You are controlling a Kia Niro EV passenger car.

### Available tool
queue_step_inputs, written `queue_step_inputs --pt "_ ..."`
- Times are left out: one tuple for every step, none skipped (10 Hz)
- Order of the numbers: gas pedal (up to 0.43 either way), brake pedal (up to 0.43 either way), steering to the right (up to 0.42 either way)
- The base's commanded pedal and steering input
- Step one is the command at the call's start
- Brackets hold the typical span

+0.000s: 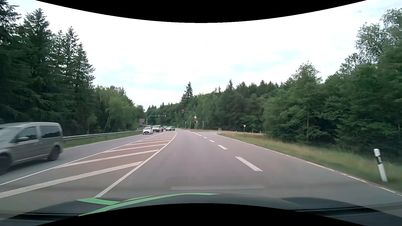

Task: Follow the waypoints while adhering to traffic rules and regulations

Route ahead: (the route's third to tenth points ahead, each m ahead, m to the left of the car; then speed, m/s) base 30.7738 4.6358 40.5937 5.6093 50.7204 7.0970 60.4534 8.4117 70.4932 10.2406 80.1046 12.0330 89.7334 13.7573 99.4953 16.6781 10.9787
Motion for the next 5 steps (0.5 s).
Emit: queue_step_inputs --pt "0.000 0.244 -0.017" --pt "0.000 0.244 -0.017" --pt "0.000 0.244 -0.017" --pt "0.000 0.238 -0.017" --pt "0.000 0.238 -0.016"
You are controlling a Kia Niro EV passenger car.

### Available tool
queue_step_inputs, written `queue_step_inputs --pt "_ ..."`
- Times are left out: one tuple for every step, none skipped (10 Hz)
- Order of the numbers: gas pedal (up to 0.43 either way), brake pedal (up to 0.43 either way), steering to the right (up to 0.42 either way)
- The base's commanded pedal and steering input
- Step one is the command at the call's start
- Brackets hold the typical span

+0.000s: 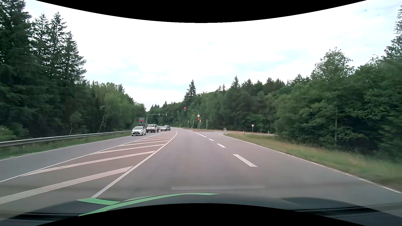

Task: Follow the waypoints while adhering to traffic rules and regulations

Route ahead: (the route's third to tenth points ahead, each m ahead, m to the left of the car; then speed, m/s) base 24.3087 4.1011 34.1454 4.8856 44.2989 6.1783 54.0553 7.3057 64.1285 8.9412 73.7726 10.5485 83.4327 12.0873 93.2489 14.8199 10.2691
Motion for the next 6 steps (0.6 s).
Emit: queue_step_inputs --pt "0.000 0.238 -0.016" --pt "0.000 0.238 -0.015" --pt "0.000 0.238 -0.014" --pt "0.000 0.232 -0.013" --pt "0.000 0.232 -0.013" --pt "0.000 0.232 -0.013"
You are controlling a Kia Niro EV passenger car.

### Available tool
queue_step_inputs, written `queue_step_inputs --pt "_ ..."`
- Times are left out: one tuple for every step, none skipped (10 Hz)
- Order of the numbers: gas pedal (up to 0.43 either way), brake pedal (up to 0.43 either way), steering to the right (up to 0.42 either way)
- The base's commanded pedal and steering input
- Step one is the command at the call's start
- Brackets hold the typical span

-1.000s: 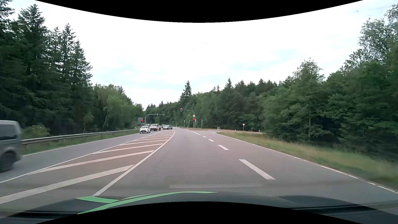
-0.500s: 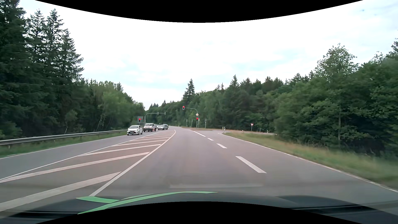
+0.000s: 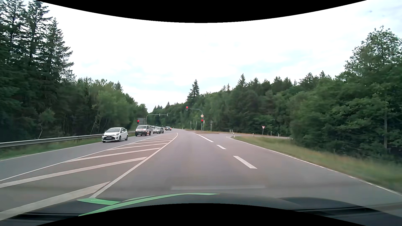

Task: Follow the waypoints while adhering to traffic rules and regulations

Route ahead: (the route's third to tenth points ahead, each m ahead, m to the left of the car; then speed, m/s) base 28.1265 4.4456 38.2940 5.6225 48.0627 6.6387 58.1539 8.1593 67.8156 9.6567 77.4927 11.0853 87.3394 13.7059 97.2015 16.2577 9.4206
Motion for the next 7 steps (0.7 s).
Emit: queue_step_inputs --pt "0.000 0.232 -0.013" --pt "0.000 0.232 -0.013" --pt "0.000 0.232 -0.013" --pt "0.000 0.232 -0.013" --pt "0.000 0.226 -0.013" --pt "0.000 0.232 -0.013" --pt "0.000 0.226 -0.012"
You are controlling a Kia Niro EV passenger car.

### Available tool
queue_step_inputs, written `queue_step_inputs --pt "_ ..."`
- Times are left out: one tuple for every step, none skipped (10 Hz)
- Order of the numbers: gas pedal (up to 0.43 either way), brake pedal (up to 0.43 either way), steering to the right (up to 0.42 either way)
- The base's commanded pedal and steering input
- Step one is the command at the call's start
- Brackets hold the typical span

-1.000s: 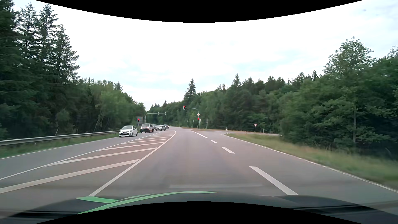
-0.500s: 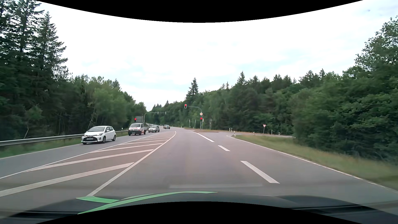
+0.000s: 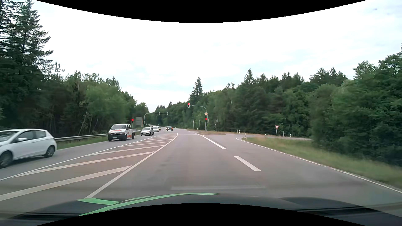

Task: Follow the waypoints while adhering to traffic rules and regulations

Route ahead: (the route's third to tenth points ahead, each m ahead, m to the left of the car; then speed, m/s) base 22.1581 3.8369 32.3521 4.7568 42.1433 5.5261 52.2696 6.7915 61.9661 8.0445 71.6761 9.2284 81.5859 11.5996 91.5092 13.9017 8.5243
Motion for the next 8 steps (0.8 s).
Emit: queue_step_inputs --pt "0.000 0.232 -0.012" --pt "0.000 0.226 -0.011" --pt "0.000 0.232 -0.012" --pt "0.000 0.226 -0.012" --pt "0.000 0.226 -0.011" --pt "0.000 0.226 -0.012" --pt "0.000 0.226 -0.011" --pt "0.000 0.220 -0.011"
